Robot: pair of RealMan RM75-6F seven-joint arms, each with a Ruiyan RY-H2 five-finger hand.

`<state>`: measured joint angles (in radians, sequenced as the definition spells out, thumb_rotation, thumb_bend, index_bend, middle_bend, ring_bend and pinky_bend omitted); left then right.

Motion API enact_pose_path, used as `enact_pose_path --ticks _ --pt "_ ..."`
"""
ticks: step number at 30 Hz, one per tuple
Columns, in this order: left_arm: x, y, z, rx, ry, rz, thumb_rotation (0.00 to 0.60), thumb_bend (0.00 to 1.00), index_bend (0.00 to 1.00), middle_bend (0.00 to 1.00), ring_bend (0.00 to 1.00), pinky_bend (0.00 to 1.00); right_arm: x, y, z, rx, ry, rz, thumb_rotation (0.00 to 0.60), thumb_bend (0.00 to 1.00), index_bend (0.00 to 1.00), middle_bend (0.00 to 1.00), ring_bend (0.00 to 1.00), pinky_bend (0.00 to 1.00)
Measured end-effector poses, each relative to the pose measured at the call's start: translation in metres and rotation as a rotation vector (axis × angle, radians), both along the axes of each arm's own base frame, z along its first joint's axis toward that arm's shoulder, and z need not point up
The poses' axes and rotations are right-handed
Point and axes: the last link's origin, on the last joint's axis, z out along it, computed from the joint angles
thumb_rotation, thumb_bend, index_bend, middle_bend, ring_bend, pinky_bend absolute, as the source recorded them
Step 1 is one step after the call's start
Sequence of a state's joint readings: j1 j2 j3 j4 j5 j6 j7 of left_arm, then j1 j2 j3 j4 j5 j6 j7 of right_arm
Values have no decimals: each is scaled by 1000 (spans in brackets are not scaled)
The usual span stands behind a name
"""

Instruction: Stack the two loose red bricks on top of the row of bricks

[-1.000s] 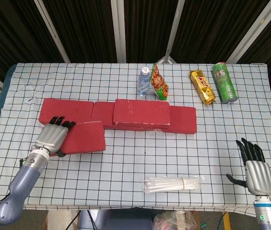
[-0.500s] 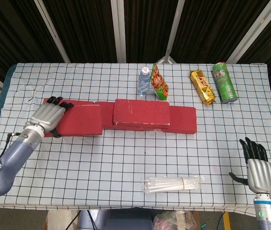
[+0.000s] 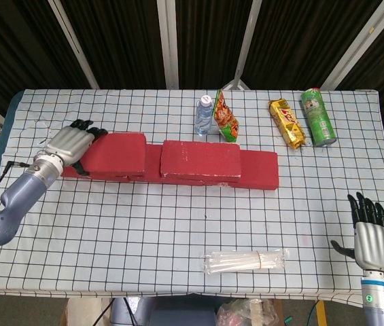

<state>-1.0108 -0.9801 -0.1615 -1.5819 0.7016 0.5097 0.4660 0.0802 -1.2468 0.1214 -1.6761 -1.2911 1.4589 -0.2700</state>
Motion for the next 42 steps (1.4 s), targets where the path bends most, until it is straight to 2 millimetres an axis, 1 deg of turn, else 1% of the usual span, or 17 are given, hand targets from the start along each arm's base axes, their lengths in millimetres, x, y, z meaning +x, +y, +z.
enact_pose_path --ticks 7,16,23,29,42 --pt "-8 19 -14 -41 -2 9 600 28 290 221 0 0 -3 0 4 -19 6 -19 600 132 26 0 0 0" --pt "-9 31 -33 -75 5 -2 600 28 288 218 0 0 -5 -1 5 -28 16 -32 600 133 26 0 0 0" --pt "-8 35 -43 -83 -13 -1 600 28 284 217 0 0 -6 0 8 -41 12 -34 600 133 26 0 0 0" --pt "-5 38 -47 -91 -18 1 600 10 280 216 0 0 -7 0 10 -47 6 -36 600 133 26 0 0 0" --pt "-2 41 -53 -97 -1 -5 600 10 276 212 0 0 -9 -2 11 -44 3 -37 600 133 26 0 0 0"
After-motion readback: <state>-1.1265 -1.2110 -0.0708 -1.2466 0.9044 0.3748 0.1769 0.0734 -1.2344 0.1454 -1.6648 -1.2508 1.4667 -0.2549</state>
